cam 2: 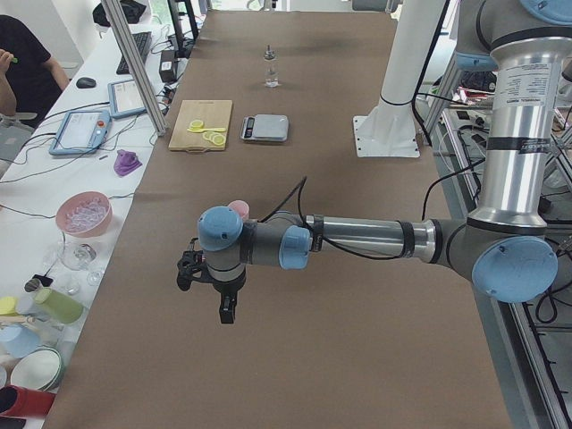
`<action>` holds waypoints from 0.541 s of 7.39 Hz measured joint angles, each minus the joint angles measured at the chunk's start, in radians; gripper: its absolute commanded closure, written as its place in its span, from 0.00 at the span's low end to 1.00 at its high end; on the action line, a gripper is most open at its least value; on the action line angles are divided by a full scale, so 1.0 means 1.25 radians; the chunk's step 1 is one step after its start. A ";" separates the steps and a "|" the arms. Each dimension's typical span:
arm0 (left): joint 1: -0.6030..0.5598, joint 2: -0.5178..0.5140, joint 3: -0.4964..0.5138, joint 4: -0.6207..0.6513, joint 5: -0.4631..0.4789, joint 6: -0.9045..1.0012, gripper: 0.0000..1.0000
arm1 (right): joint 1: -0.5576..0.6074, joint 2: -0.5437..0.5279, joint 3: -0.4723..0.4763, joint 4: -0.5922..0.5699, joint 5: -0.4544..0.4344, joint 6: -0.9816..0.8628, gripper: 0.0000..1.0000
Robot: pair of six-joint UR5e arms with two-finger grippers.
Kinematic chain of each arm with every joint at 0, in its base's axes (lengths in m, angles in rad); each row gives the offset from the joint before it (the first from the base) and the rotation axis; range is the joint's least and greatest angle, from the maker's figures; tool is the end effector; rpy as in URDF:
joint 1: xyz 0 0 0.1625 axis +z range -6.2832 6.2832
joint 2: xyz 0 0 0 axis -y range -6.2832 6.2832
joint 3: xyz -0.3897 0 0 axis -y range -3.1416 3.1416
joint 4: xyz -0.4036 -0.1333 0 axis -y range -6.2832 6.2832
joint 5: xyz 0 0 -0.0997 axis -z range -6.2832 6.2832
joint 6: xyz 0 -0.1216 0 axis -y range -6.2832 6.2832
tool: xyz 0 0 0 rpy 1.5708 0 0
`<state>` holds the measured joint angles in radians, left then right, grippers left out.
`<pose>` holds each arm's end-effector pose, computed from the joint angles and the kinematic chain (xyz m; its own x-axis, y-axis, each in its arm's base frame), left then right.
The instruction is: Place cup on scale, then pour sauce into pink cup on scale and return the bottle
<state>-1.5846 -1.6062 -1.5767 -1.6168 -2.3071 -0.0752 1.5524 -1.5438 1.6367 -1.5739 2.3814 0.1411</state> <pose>-0.0589 -0.5235 0.6164 0.7386 -0.0266 -0.6737 0.0694 0.9969 0.0367 0.0356 -0.5199 0.5891 0.6835 0.0632 0.7272 -0.0786 0.9968 -0.0127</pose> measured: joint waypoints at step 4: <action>0.001 0.009 -0.006 -0.002 0.004 0.001 0.01 | 0.000 0.000 0.005 0.000 0.001 -0.001 0.00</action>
<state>-1.5839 -1.5956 -1.5841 -1.6197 -2.3027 -0.0737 1.5524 -1.5434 1.6432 -1.5739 2.3826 0.1394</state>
